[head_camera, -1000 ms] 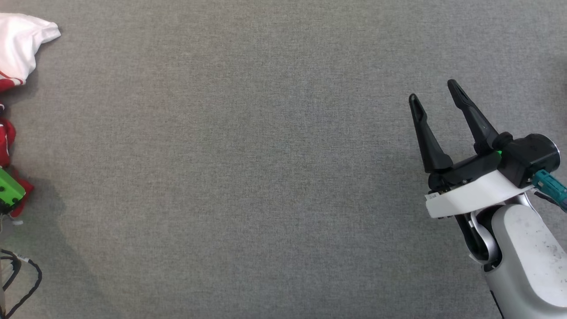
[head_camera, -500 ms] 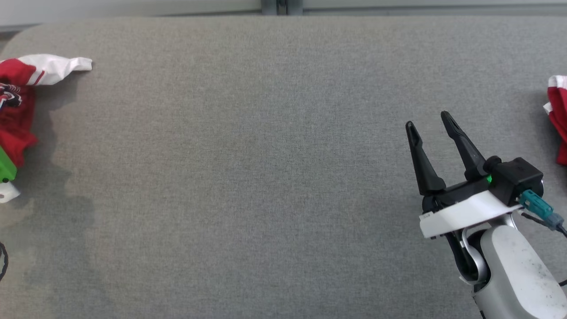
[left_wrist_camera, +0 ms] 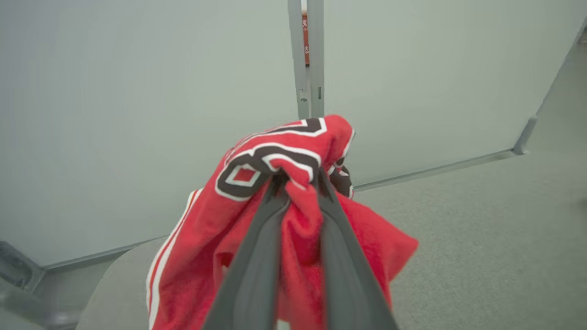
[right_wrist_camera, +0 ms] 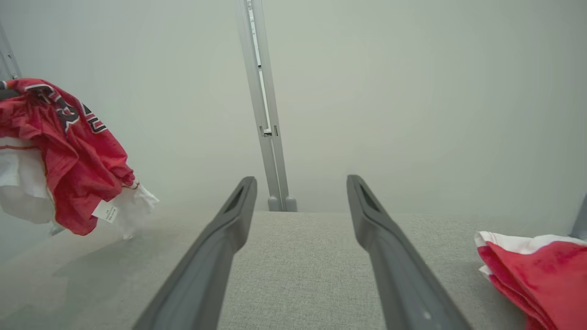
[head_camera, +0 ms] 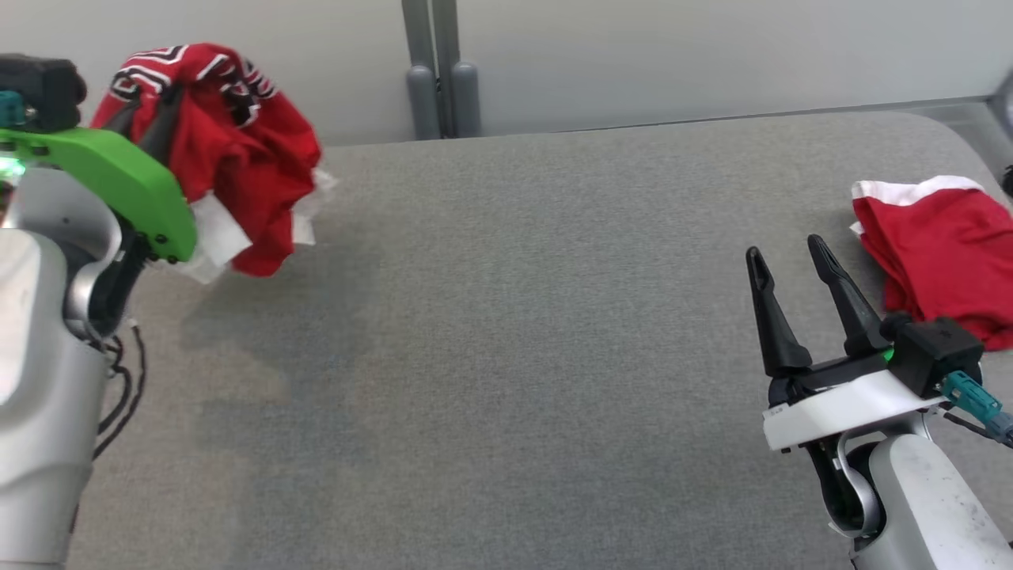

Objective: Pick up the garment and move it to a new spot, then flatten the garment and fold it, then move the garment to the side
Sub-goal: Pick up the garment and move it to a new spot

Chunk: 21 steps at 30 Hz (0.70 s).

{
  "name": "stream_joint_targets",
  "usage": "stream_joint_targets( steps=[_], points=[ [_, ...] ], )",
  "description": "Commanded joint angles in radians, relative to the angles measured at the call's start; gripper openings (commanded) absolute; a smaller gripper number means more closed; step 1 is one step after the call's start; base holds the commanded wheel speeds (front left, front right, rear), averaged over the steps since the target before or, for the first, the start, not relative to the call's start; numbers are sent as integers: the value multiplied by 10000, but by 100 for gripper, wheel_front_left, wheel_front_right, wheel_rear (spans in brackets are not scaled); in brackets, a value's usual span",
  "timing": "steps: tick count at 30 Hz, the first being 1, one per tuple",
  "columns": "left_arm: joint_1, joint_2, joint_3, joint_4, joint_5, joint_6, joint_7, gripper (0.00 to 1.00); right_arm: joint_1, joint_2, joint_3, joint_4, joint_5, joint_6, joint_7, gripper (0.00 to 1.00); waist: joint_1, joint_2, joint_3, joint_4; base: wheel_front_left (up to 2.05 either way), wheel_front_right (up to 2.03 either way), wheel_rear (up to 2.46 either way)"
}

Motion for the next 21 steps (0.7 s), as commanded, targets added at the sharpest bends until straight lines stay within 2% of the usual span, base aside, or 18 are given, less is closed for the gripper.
stream_joint_targets(
  steps=[1, 6, 10, 13, 17, 18, 19, 20, 21],
  points=[
    [273, -144, 5, -512, -184, 23, 75, 0, 199, -48, -70, -48, 60, -3, -37, 100, 0, 0, -407, -720, 0, 0, 0],
    [1415, -672, -186, -2559, -568, 489, 446, 0, 306, -73, -285, -194, 37, -3, -35, 100, 0, 0, -297, -1233, 0, 0, 0],
    [2644, -1279, -452, -3327, -676, 991, 87, 0, 405, -76, -483, -245, 12, -3, -36, 100, 0, 0, -205, -1518, 0, 0, 0],
    [3803, -1922, -956, -2670, -571, 1114, -603, 0, 473, -42, -394, -147, 23, -3, -36, 100, 0, 0, -163, -1764, 0, 0, 0],
    [4378, -2397, -1574, -1317, -159, 927, -1405, 0, 530, -65, -272, -9, 85, -2, -37, 100, 0, 0, -132, -1844, 0, 0, 0],
    [4445, -2461, -1778, -925, -8, 827, -1611, 9, 529, -69, -218, 38, 102, -2, -37, 100, 0, 0, -131, -1839, 0, 0, 0],
    [4499, -2538, -1931, -628, 11, 753, -1730, 31, 519, -66, -182, 68, 112, -2, -37, 100, 0, 0, -137, -1831, 0, 0, 0],
    [4493, -2616, -2072, -342, 110, 646, -1920, 100, 512, -76, -143, 116, 99, -2, -37, 100, 0, 0, -142, -1814, 0, 0, 0],
    [4457, -2687, -2125, -149, 141, 594, -2070, 100, 507, -80, -101, 160, 108, -2, -37, 100, 0, 0, -143, -1795, 0, 0, 0]
  ],
)
